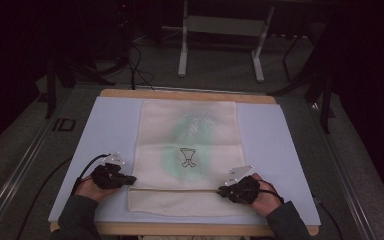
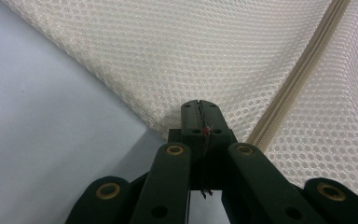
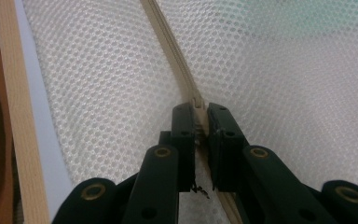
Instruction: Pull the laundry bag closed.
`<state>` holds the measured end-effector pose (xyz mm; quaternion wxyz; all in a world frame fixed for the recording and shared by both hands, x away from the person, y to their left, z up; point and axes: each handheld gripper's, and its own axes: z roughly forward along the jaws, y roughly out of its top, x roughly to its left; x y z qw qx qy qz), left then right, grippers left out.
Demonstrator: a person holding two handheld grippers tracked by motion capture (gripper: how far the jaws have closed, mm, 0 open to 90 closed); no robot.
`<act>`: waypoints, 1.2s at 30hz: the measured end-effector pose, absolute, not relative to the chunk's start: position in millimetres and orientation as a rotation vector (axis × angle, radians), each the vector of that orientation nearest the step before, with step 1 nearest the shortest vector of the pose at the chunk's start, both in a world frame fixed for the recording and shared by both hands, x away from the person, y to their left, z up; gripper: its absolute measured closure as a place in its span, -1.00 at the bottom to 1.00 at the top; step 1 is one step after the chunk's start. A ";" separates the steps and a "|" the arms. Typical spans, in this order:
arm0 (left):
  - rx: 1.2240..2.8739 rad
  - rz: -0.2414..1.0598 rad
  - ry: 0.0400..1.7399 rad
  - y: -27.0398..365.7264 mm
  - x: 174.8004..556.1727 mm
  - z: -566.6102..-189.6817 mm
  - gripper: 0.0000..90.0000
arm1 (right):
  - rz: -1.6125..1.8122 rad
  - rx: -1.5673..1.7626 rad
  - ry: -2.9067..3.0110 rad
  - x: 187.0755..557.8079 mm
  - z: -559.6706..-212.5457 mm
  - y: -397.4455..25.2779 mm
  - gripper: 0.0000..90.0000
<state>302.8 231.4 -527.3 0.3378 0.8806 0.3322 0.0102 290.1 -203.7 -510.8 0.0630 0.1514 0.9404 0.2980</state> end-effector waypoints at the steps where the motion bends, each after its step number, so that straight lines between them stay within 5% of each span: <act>1: 2.295 0.027 0.866 231.3 302.7 -527.3 1.00 | 0.897 0.459 2.840 289.8 -510.7 -204.0 0.83; 36: 2.295 0.028 0.867 231.3 302.5 -527.3 1.00 | 0.910 0.527 2.766 286.5 -505.2 -244.2 0.83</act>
